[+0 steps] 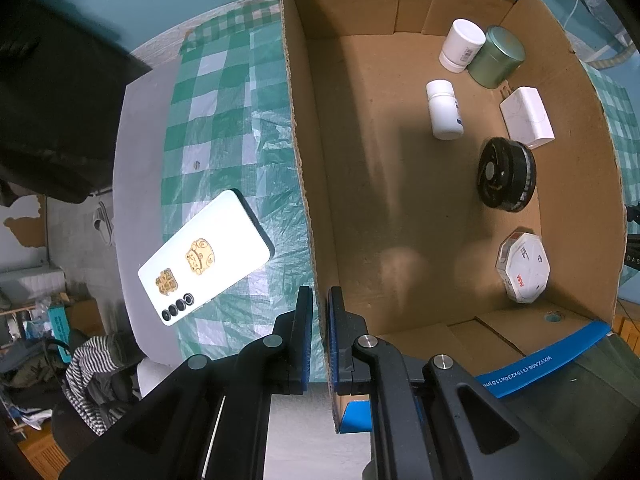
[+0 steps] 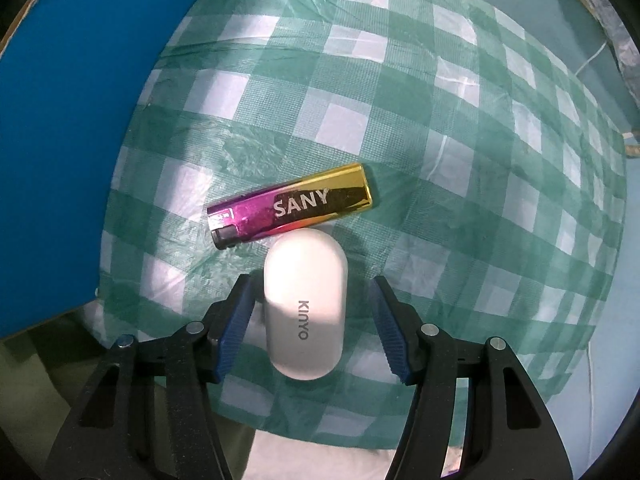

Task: Organize rigid objects
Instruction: 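Move the right tool back down to the white Kinyo mouse, then close the right gripper on the white mouse and lift it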

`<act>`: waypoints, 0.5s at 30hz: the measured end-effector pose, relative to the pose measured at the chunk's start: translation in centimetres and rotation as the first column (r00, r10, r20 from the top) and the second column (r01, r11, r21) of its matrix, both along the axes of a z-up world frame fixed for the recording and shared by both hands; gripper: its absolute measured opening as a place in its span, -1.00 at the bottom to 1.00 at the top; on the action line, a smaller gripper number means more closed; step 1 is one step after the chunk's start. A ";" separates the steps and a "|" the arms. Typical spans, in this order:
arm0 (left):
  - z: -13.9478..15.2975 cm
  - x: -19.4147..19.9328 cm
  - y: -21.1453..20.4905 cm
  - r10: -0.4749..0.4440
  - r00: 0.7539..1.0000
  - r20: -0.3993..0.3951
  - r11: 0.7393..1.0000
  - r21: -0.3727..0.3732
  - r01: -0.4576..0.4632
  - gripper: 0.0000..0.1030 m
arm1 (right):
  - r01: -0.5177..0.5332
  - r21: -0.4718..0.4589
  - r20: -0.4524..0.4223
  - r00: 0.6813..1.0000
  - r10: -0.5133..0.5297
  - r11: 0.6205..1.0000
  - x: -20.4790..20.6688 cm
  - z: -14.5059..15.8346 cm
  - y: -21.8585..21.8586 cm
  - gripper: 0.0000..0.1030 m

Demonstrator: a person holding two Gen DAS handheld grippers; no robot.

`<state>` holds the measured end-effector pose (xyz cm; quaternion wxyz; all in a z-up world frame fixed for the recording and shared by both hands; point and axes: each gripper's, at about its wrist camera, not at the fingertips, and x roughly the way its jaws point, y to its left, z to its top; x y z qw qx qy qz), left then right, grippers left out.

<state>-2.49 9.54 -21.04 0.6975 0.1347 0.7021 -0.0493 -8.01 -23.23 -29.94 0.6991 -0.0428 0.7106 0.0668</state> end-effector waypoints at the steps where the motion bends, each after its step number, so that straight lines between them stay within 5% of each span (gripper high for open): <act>1: 0.0 0.0 0.0 0.000 1.000 -0.001 1.000 -0.001 0.000 -0.88 | 0.001 -0.003 0.003 1.000 -0.001 1.000 0.0 0.0 -0.1 0.11; 5: 0.0 0.0 0.0 -0.001 1.000 0.000 1.000 -0.002 0.001 -0.88 | 0.012 -0.002 0.009 1.000 -0.012 1.000 -0.2 0.0 -0.5 -0.28; 15: 0.0 0.0 0.0 -0.001 1.000 0.001 1.000 -0.002 0.001 -0.88 | 0.016 -0.003 0.003 1.000 -0.016 1.000 0.9 0.6 -0.7 -0.29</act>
